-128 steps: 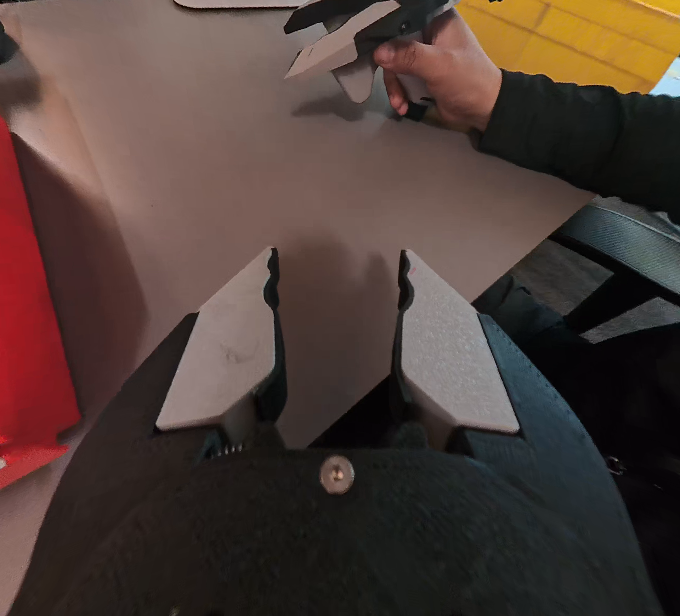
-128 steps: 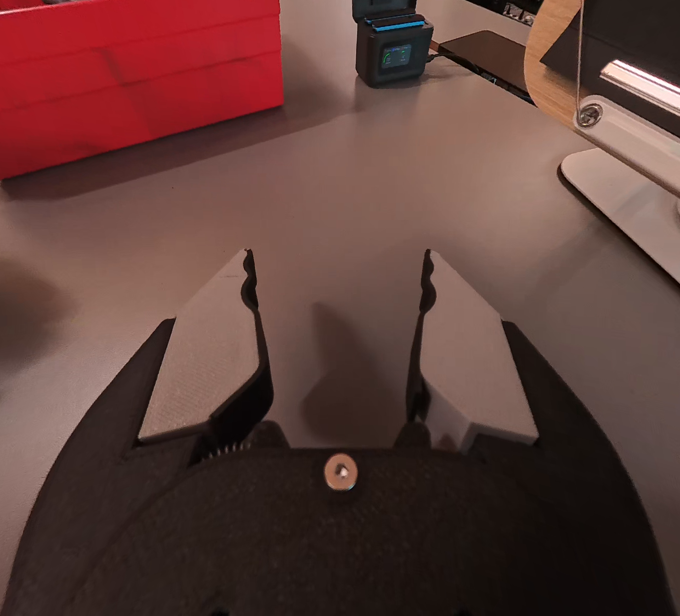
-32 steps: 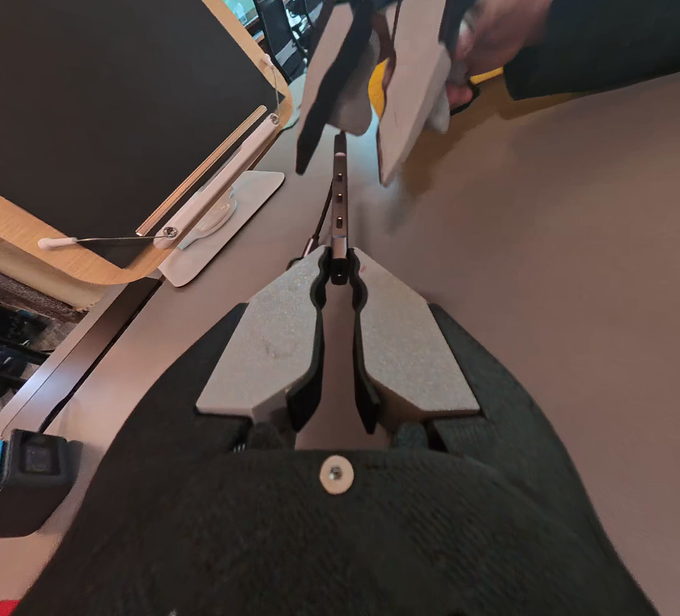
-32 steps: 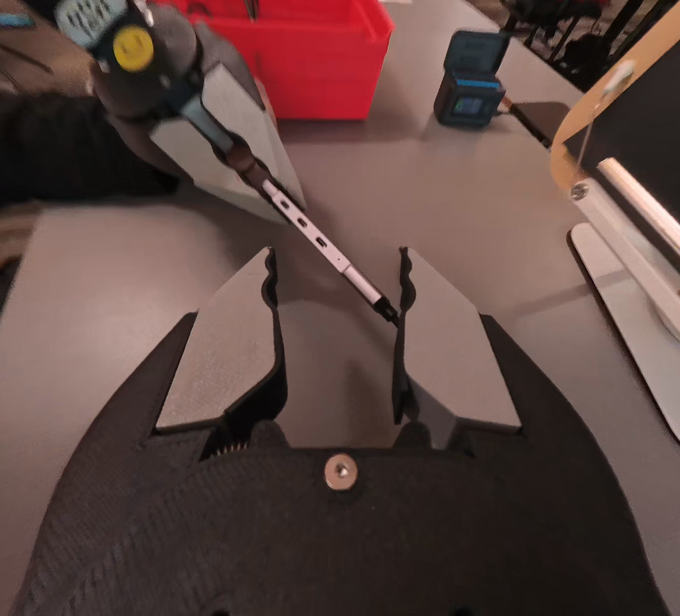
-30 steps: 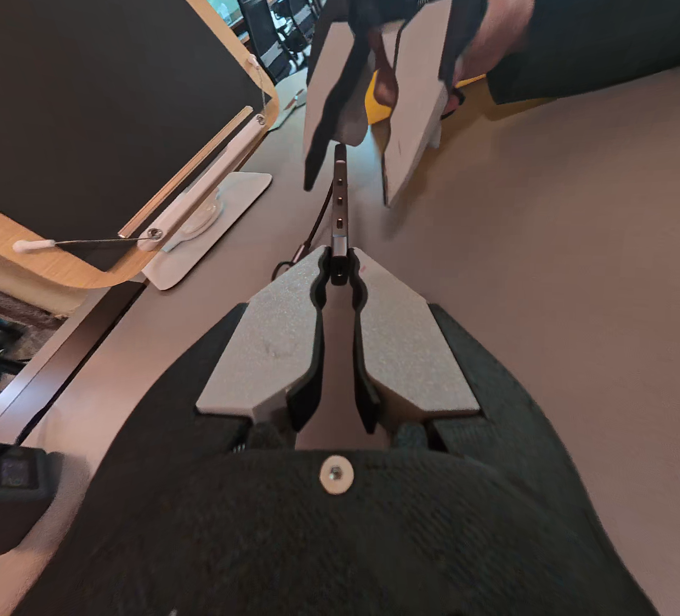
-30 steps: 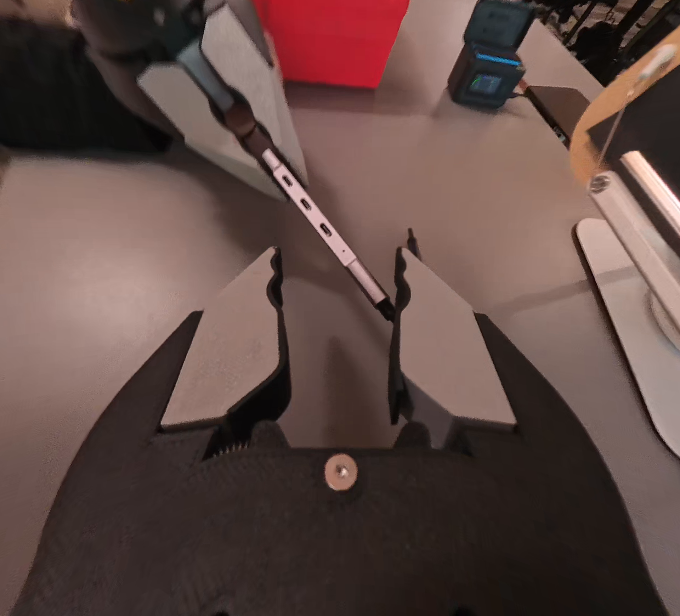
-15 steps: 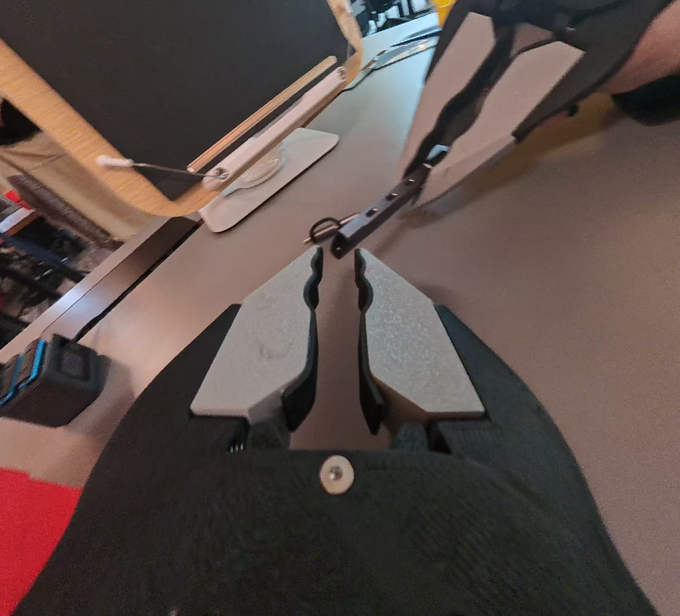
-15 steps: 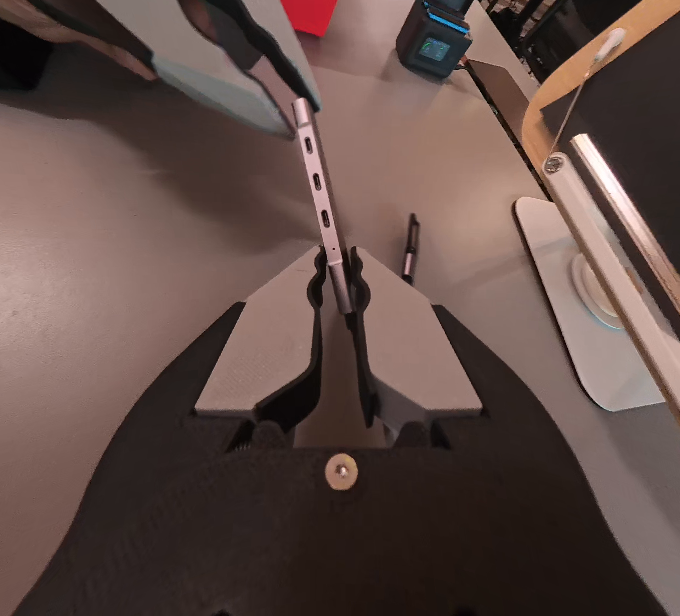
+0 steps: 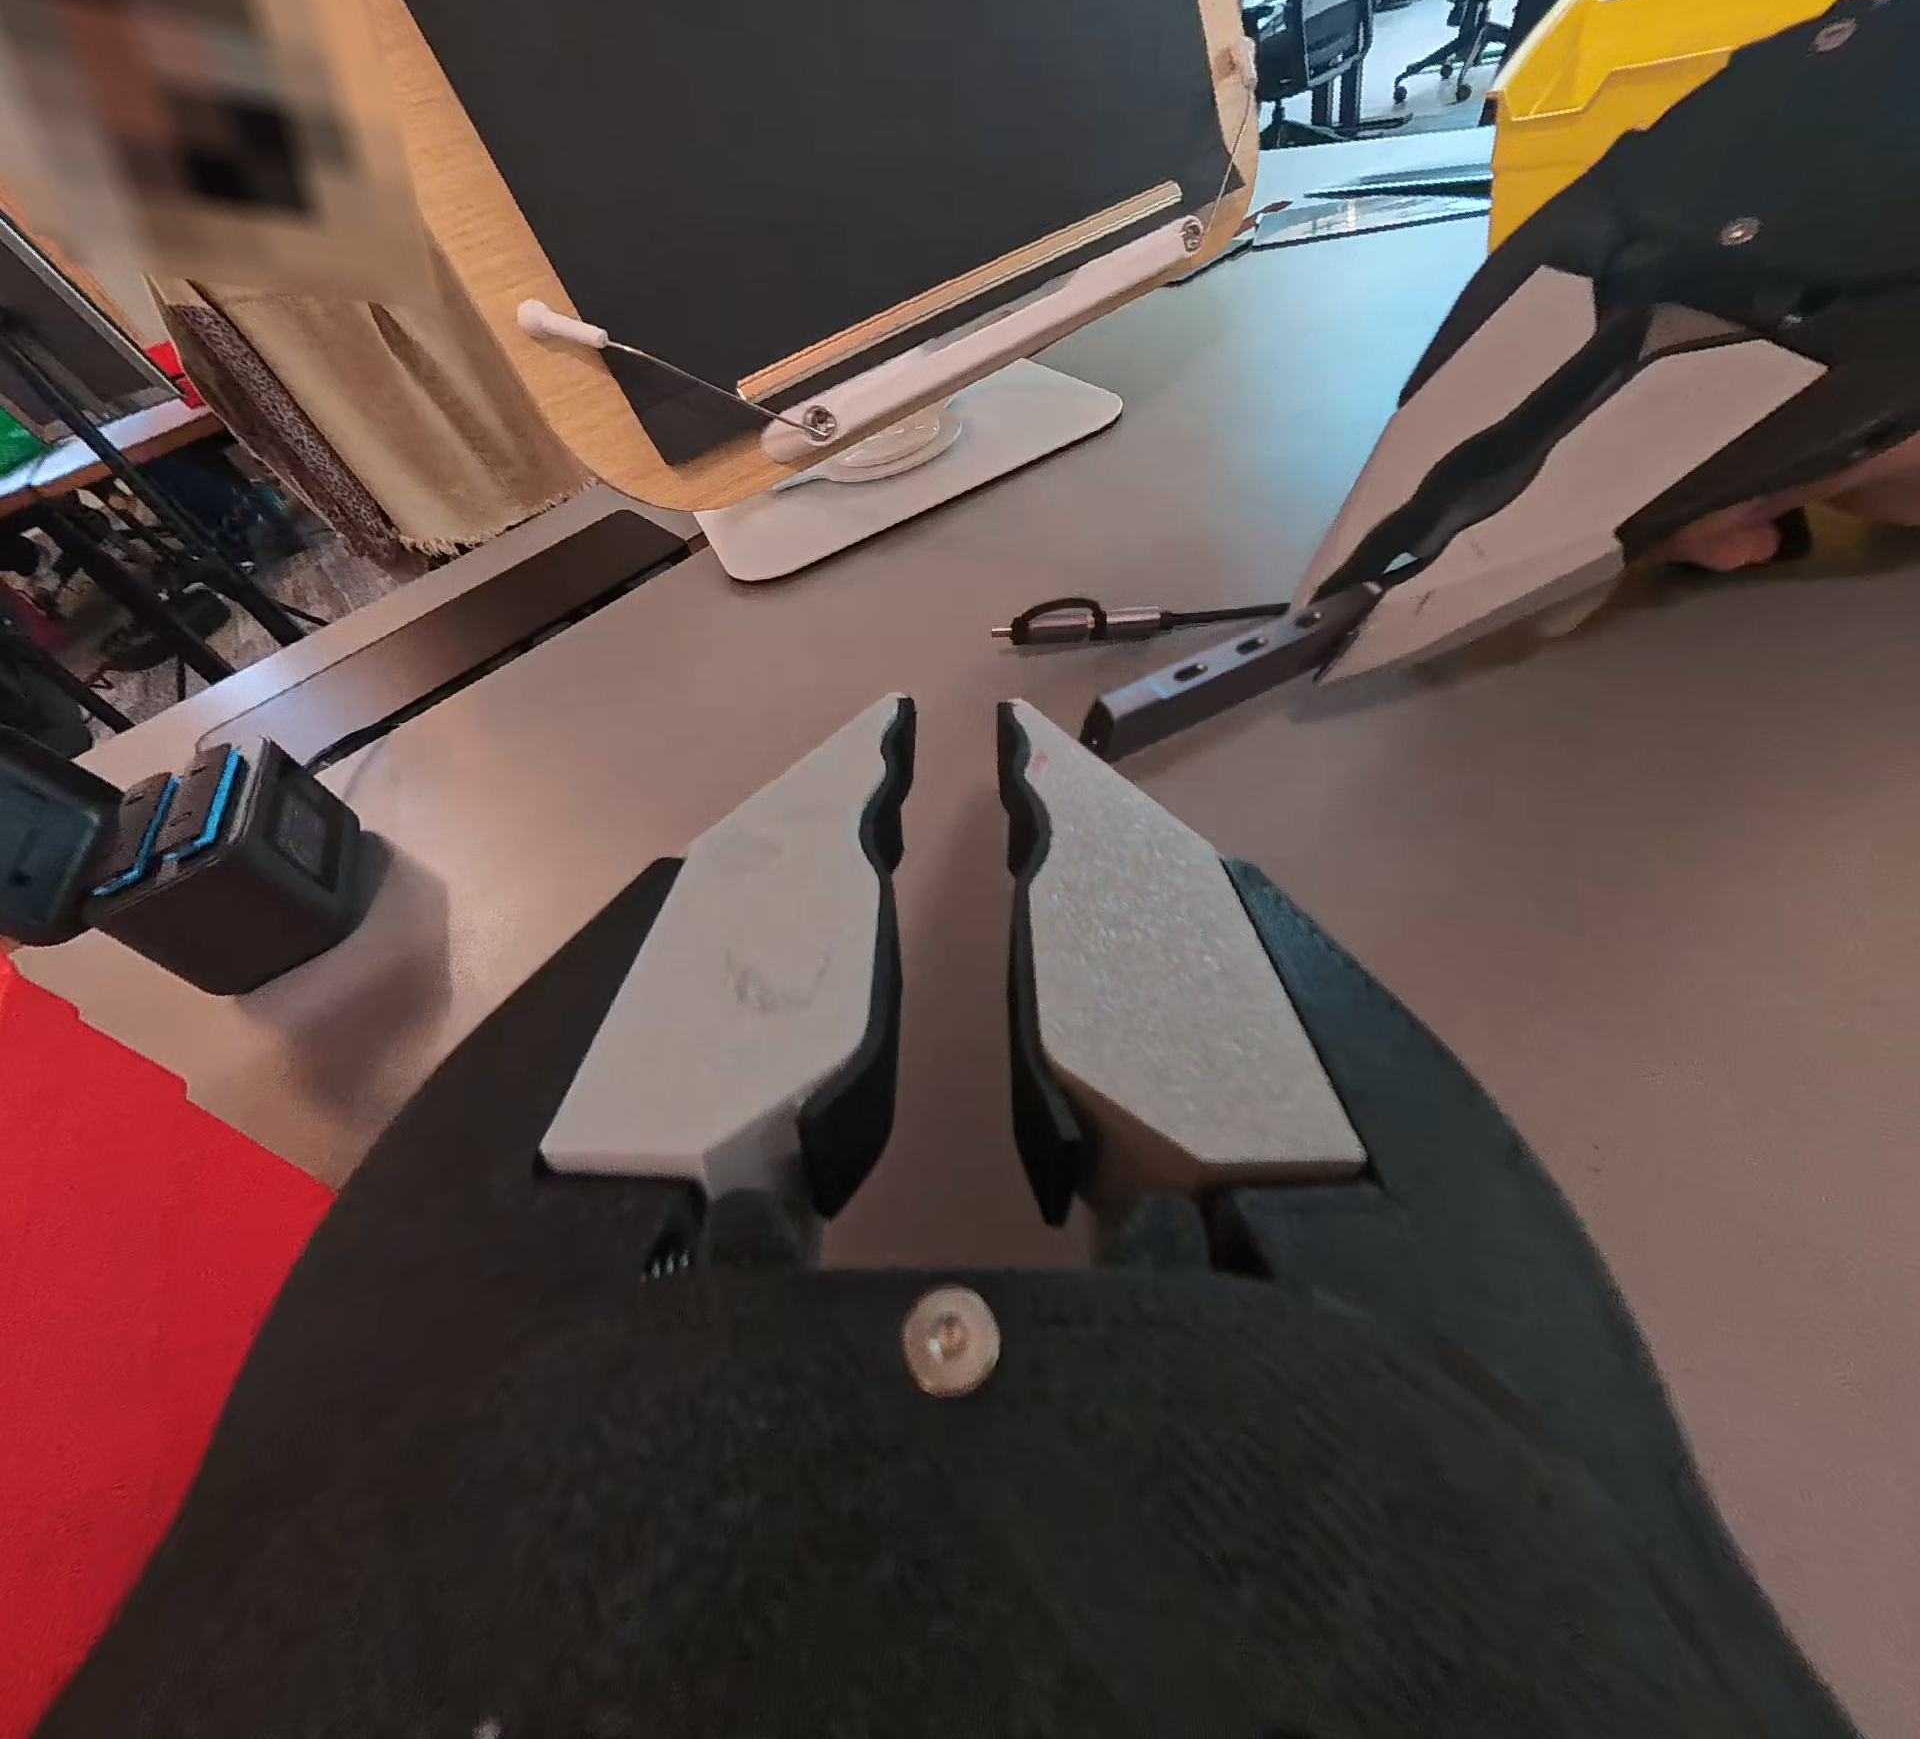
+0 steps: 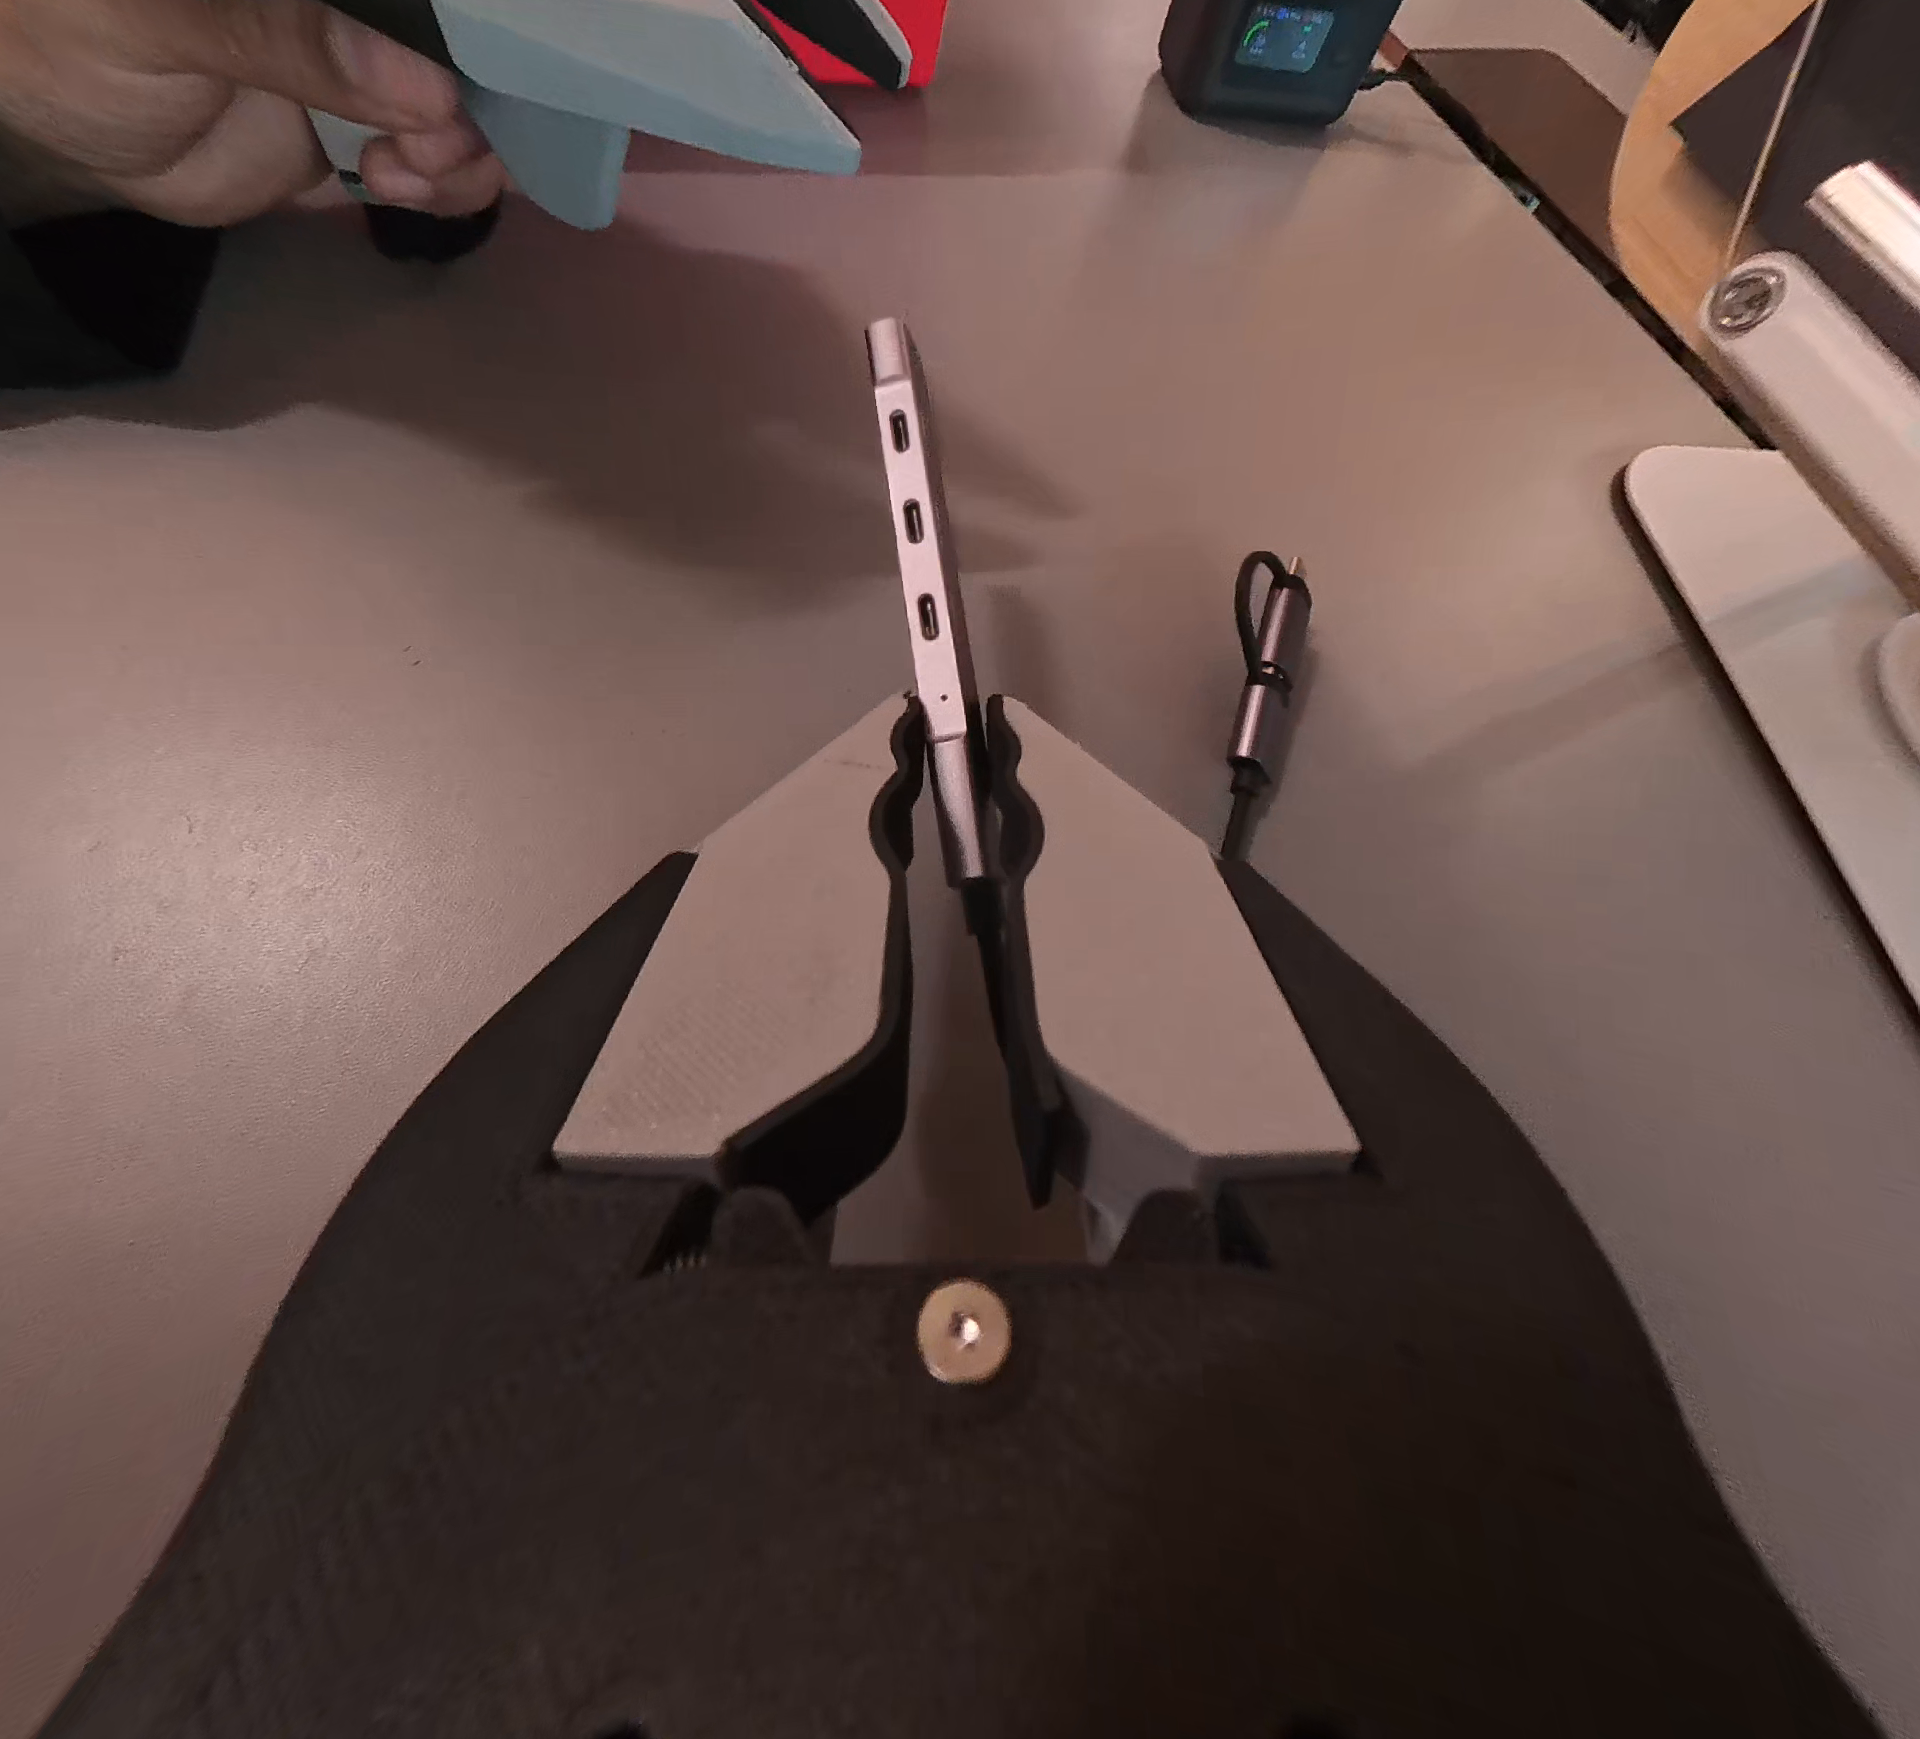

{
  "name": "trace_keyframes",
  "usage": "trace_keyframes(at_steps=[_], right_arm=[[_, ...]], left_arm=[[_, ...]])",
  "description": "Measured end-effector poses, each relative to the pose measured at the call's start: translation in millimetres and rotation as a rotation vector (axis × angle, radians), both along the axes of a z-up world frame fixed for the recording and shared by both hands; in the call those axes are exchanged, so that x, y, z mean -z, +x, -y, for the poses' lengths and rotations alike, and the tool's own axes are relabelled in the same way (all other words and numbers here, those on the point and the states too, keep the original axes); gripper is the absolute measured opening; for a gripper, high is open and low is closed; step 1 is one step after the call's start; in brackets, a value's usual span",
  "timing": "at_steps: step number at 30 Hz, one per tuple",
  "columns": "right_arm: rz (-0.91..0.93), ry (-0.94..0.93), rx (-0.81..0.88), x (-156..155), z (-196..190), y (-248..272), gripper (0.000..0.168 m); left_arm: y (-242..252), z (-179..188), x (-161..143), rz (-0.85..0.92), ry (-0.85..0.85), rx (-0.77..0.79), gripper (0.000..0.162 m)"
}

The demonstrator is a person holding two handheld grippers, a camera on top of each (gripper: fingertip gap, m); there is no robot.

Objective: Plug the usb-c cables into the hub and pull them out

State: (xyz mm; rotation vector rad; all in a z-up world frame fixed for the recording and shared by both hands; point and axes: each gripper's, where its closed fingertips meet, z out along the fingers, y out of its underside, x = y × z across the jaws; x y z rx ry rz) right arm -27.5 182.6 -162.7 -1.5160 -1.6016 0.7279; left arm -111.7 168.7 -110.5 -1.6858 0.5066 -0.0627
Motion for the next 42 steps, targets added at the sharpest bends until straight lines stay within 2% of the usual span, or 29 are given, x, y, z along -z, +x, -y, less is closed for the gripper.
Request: trace_keyframes(at_steps=[4,8,15,21,42], right_arm=[[0.001,-0.051,-0.002,1,0,-1,0.008],[0.050,-0.234,-0.057,9,11,1,0.008],[0.135,-0.350,-0.117,21,24,7,0.009],[0.134,-0.431,-0.140,20,28,9,0.012],[0.134,-0.432,-0.132,20,27,8,0.014]], left_arm=[[-1,-1,2,0.068,-0.046,0.011,0.010],[-1,-1,1,0.100,-0.053,0.021,0.009],[9,0,7,0.021,-0.068,0.043,0.007],[10,-1,9,0.011,-0.077,0.045,0.005],[12,0,10,-0.025,-0.067,0.049,0.000]])
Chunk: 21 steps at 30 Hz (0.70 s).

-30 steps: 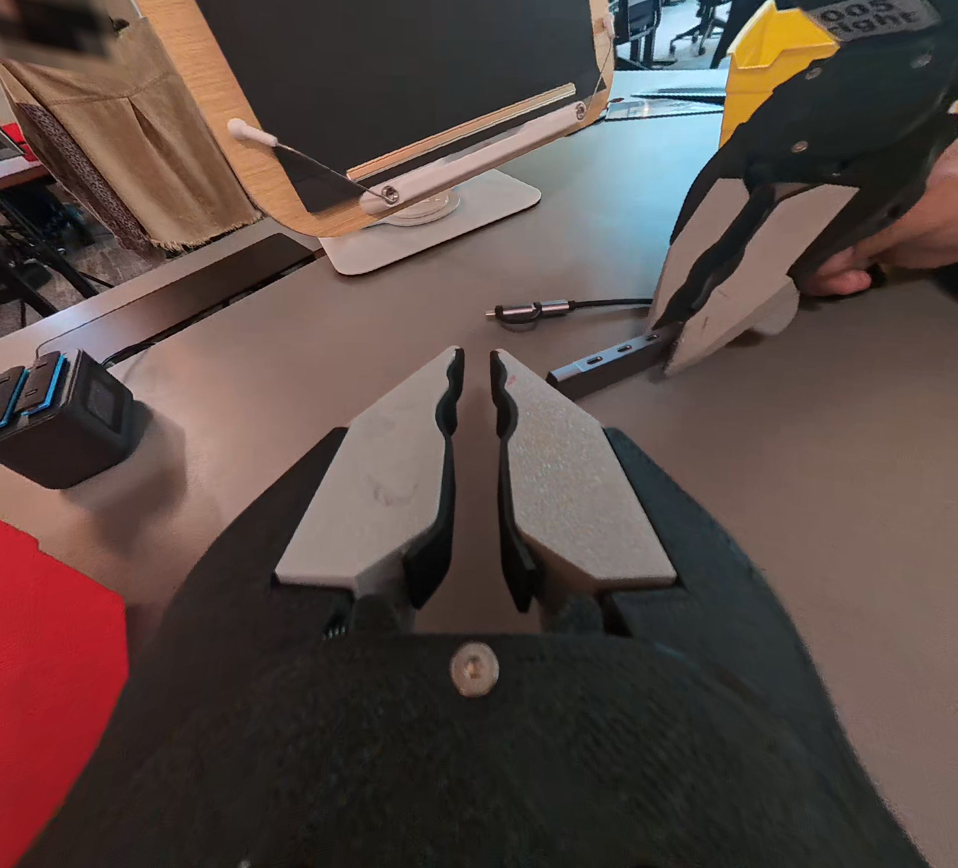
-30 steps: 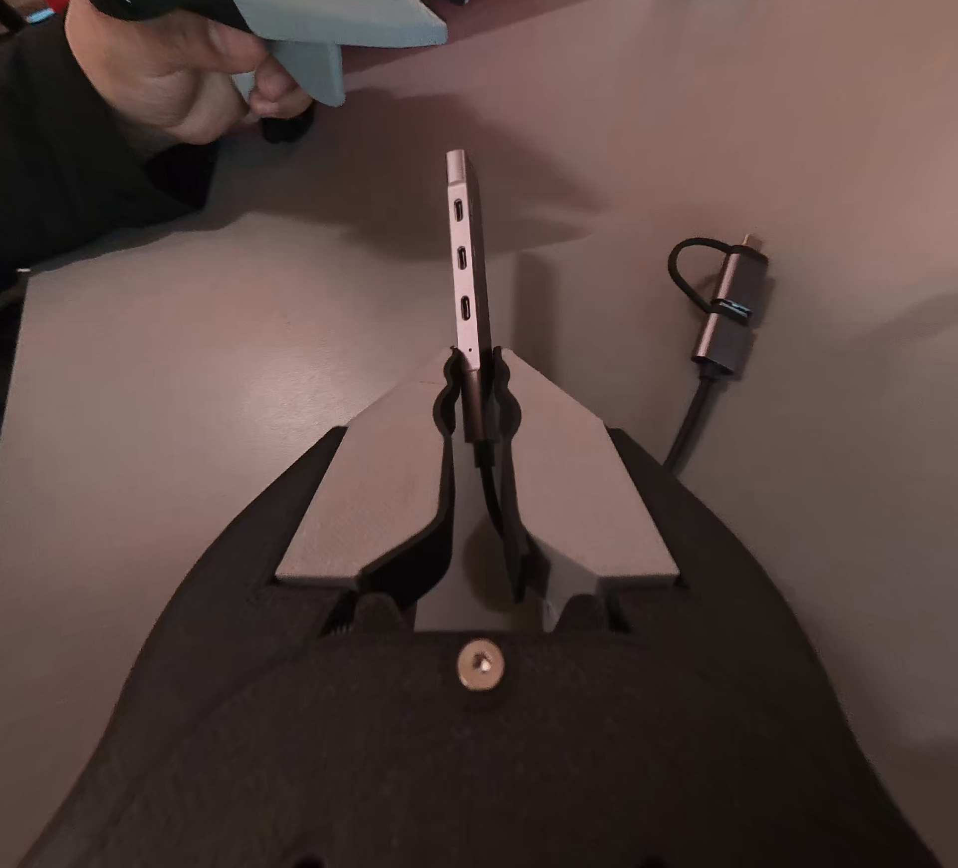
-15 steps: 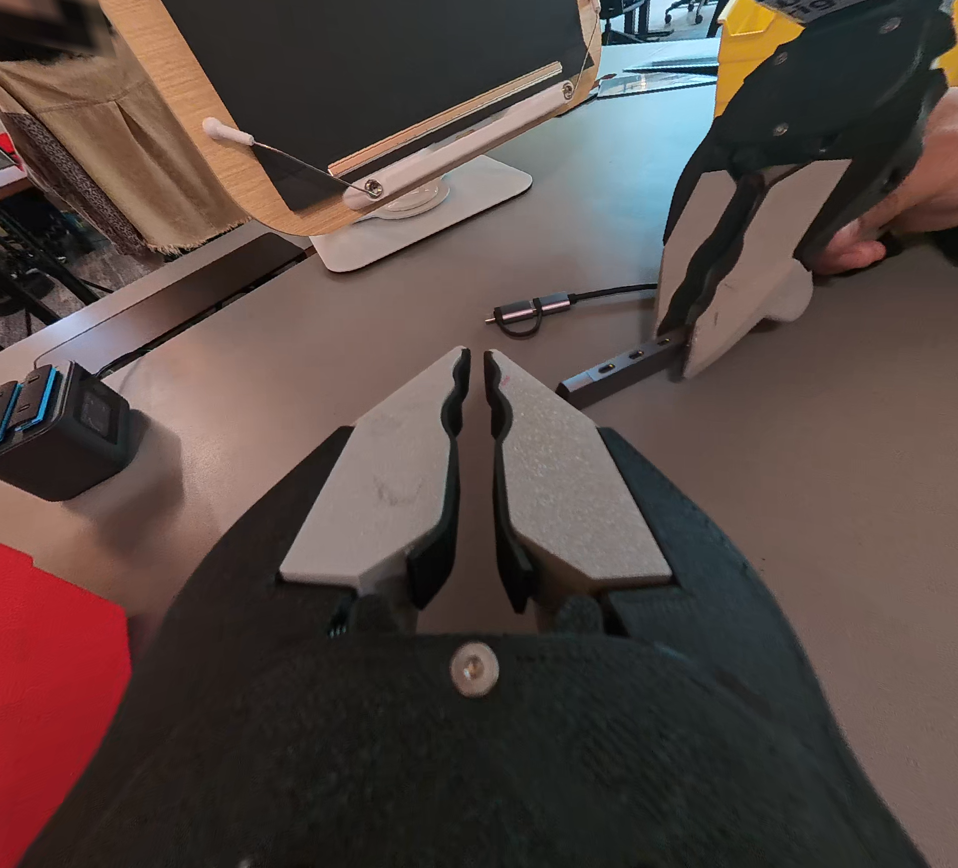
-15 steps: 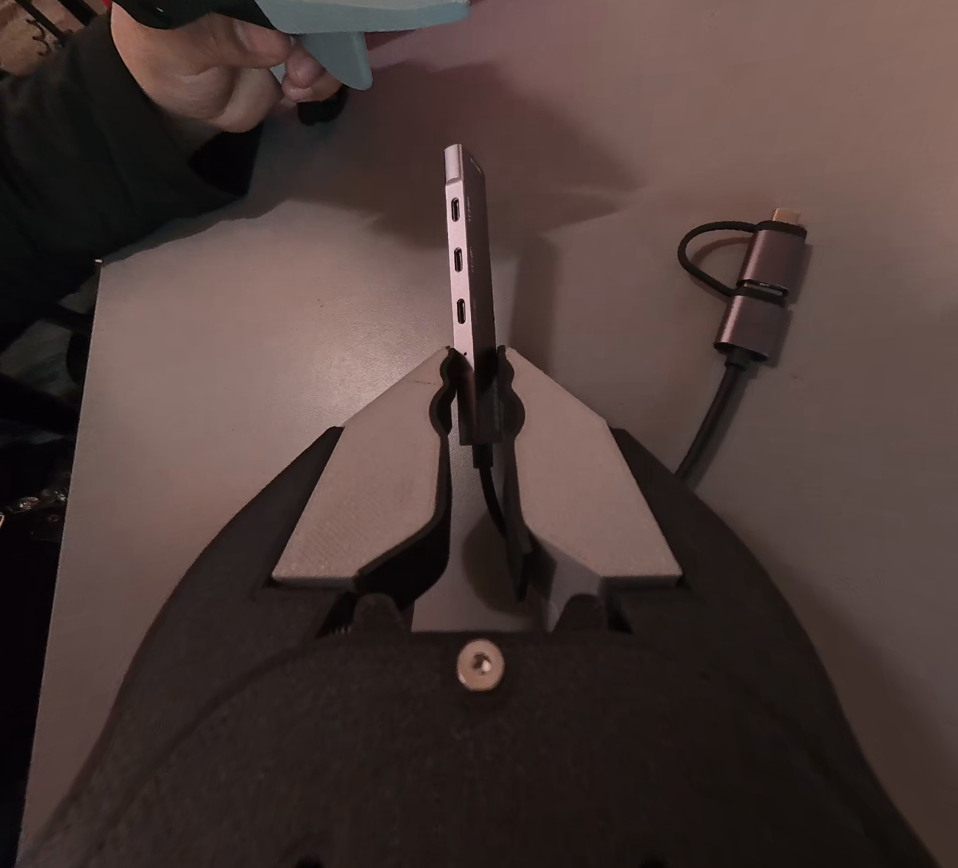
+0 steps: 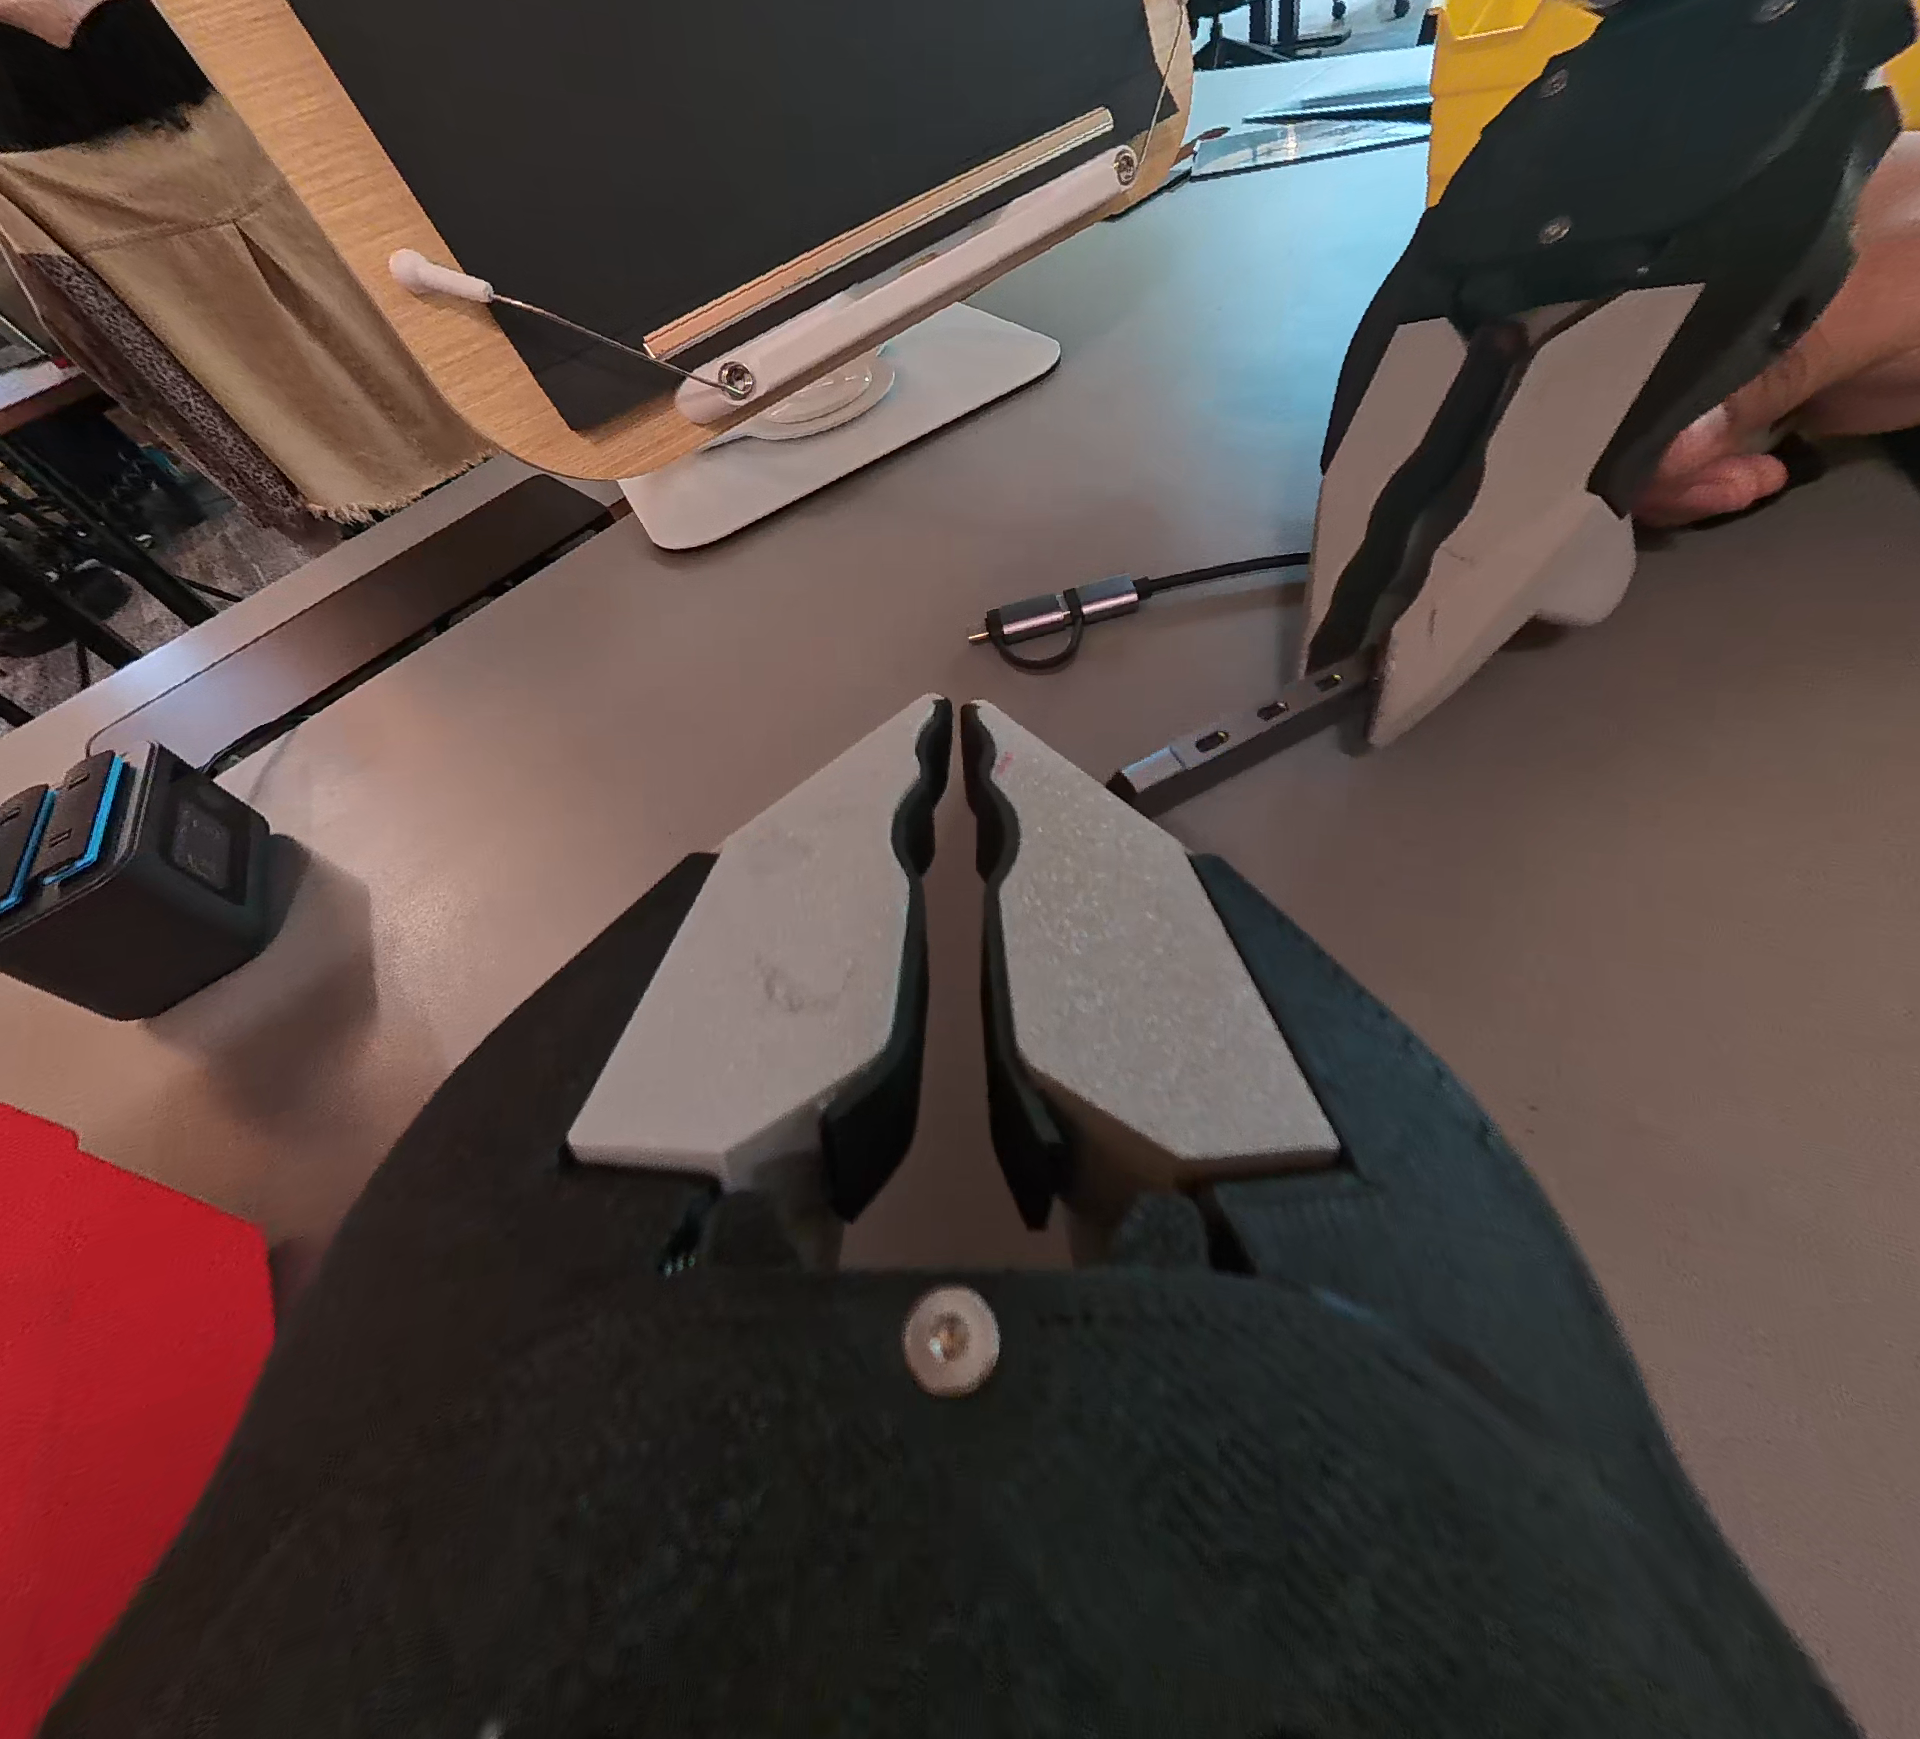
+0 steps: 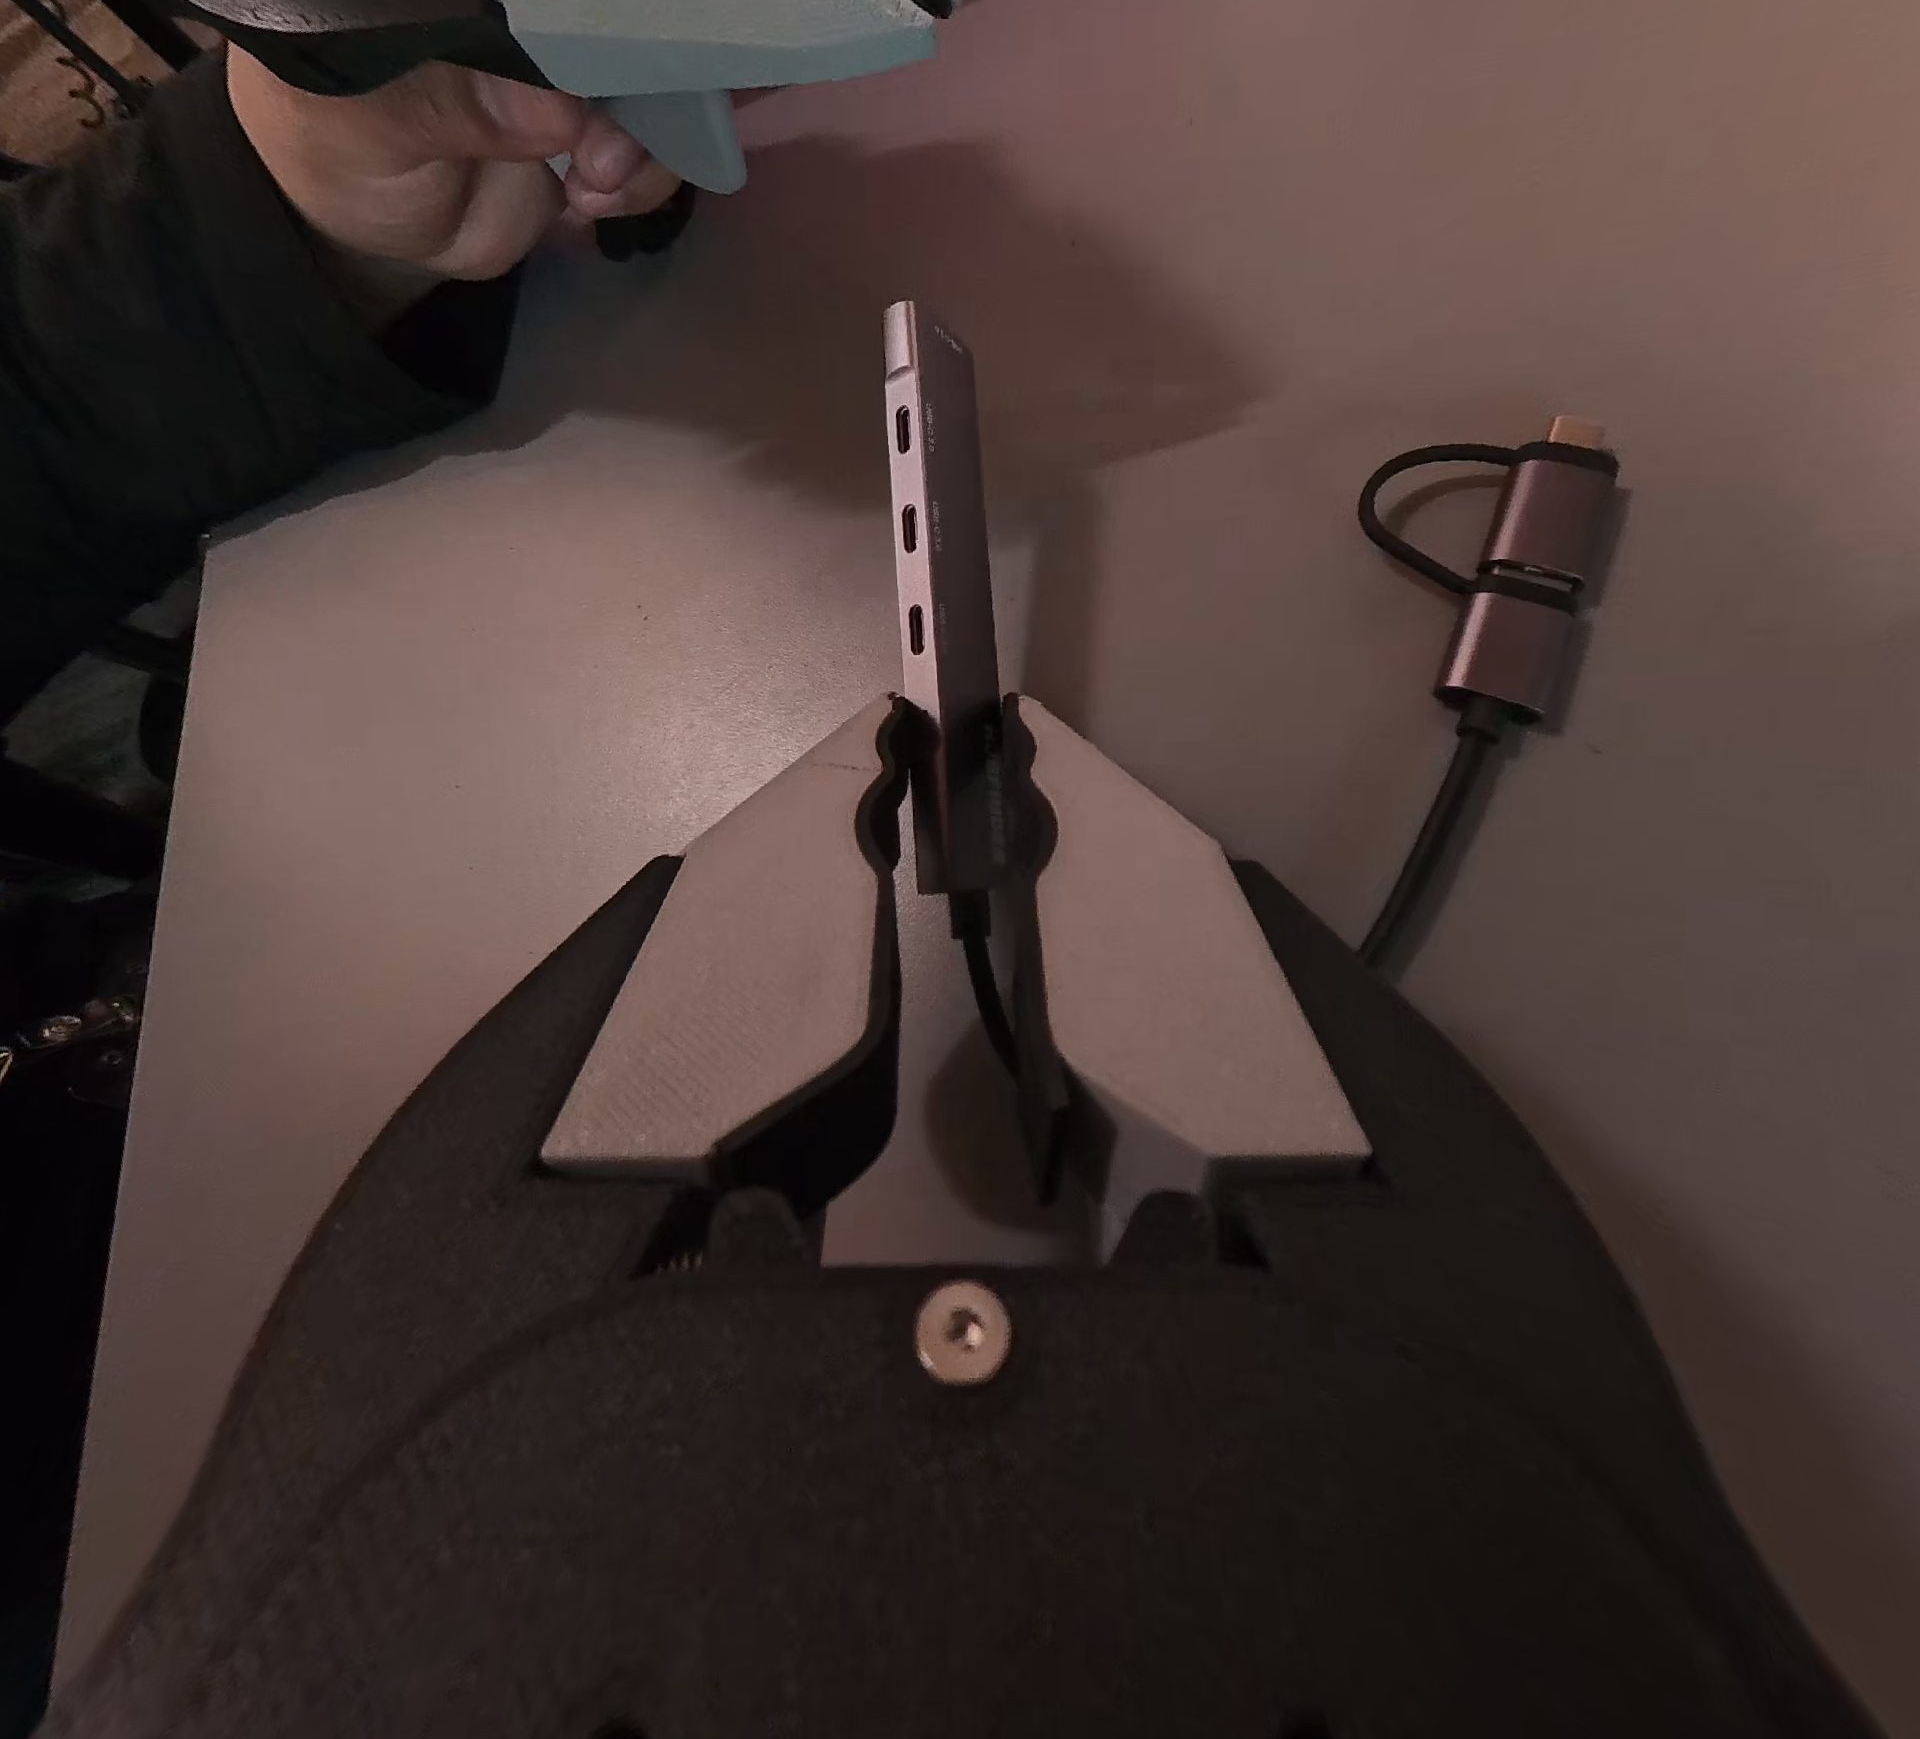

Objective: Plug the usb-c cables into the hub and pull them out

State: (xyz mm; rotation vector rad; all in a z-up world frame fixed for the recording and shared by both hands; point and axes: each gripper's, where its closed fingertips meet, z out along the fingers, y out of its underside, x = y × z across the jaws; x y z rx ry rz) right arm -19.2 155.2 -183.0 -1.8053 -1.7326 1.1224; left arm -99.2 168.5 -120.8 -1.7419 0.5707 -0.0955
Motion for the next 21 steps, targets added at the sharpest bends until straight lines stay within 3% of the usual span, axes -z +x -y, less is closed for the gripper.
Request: trace_keyframes(at_steps=[21], right_arm=[[0.007,0.000,0.006,1.4,0.5,-1.0,0.018]], left_arm=[[-0.3,-1.4,5.4,-0.099,0.018,-0.032,0.003]])
